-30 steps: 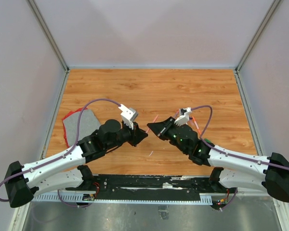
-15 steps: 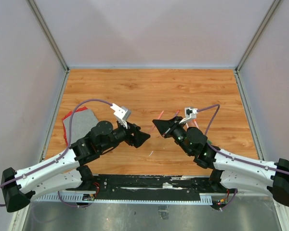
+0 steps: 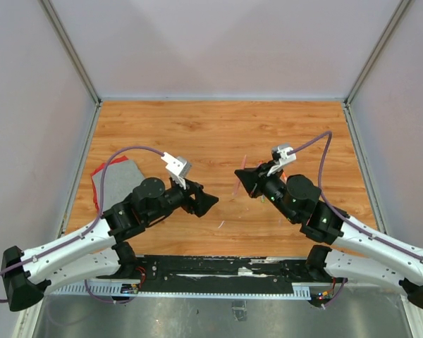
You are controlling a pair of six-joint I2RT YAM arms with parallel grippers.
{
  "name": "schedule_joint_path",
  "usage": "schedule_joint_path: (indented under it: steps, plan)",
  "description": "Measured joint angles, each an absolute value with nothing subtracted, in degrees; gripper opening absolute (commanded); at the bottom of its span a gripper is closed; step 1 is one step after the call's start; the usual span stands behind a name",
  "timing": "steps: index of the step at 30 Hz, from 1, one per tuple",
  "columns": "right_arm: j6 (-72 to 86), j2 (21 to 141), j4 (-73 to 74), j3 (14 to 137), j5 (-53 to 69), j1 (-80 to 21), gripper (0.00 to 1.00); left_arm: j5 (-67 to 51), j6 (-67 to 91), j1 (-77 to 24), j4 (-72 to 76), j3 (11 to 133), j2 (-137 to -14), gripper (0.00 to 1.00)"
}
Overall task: Insert the pens into the pen caps
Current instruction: Press the pen cap onto the pen.
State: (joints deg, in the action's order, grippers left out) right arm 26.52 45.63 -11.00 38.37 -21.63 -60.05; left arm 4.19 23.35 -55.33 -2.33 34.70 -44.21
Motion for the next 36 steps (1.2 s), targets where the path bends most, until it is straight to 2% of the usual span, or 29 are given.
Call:
schedule_joint_path:
  steps: [3,9,13,15,17,22,36]
  plan:
    - [23.6,45.6,-1.4,44.5,-20.3,-60.1,0.01,4.8,22.0,-55.3,-2.3,35.5,-46.1,0.79]
    - [19.3,44.7,13.0,48.0,-16.0,-59.5,0.01,4.8,15.6,-55.4,-2.2,38.6,-49.8,0.80]
    - [18.9,44.9,19.7,50.8,-12.6,-55.4,0.01,3.7,8.3,-55.4,-0.6,38.9,-49.4,0.81]
    - [18.9,44.9,21.4,51.7,-9.7,-52.2,0.01,2.8,3.0,-55.4,0.9,38.9,-48.7,0.85]
    - [19.0,45.0,22.3,52.1,-6.0,-48.8,0.01,1.7,-2.8,-55.4,2.6,38.9,-48.1,0.87]
    - [20.0,45.1,22.9,52.1,1.6,-43.0,0.01,-3.9,-17.8,-55.4,3.5,38.7,-48.2,0.82]
    - [30.6,45.6,11.8,50.4,11.8,-42.2,0.01,-15.4,-45.4,-55.6,15.2,31.5,-47.7,0.88]
